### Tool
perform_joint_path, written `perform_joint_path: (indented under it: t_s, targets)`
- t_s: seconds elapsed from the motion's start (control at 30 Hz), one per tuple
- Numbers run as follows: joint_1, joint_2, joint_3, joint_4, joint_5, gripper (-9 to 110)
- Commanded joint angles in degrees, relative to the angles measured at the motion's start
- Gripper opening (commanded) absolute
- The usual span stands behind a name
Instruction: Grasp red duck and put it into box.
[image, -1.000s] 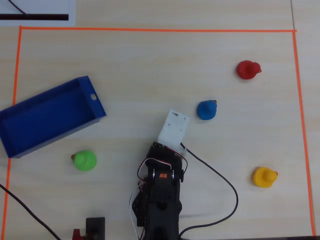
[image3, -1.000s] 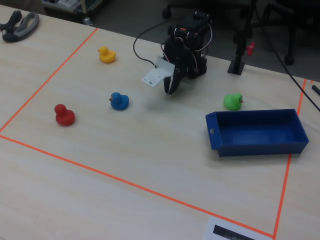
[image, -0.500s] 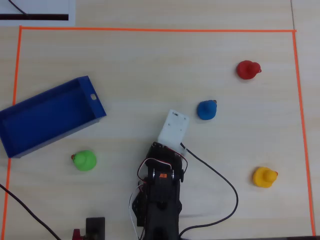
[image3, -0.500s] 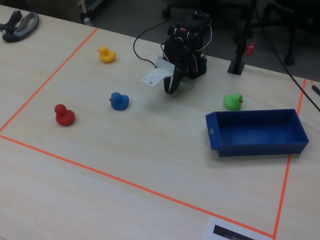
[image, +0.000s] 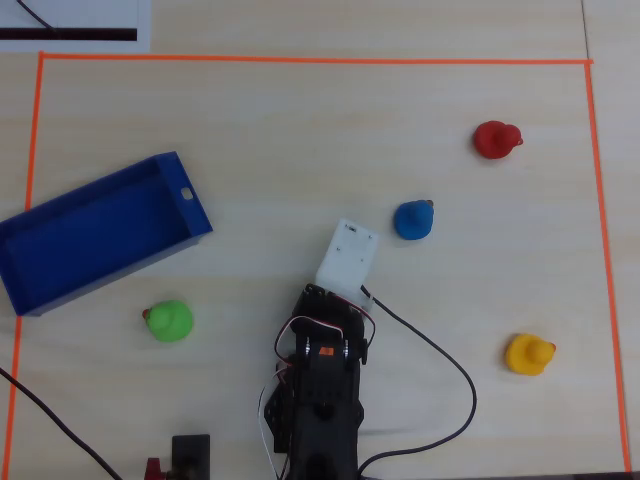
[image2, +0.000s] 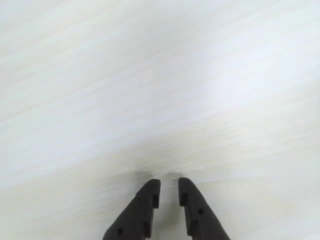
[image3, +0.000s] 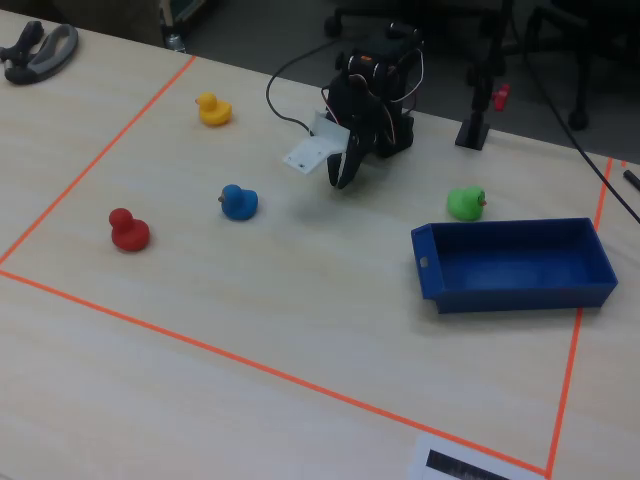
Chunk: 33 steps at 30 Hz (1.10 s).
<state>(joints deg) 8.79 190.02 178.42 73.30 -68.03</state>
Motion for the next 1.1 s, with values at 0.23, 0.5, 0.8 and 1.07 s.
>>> perform_joint_path:
  t_s: [0.23, 0.5, 0.8, 1.07]
  targets:
    - [-0.79, -0.35, -0.18, 1.23, -0.26, 0]
    - [2.2, -1.67, -1.85, -0.44, -5.63, 7]
    - [14.5, -38.14, -40.78, -19.86, -8.53, 20]
    - [25.14, -62.67, -54.49, -60.64, -17.31, 35]
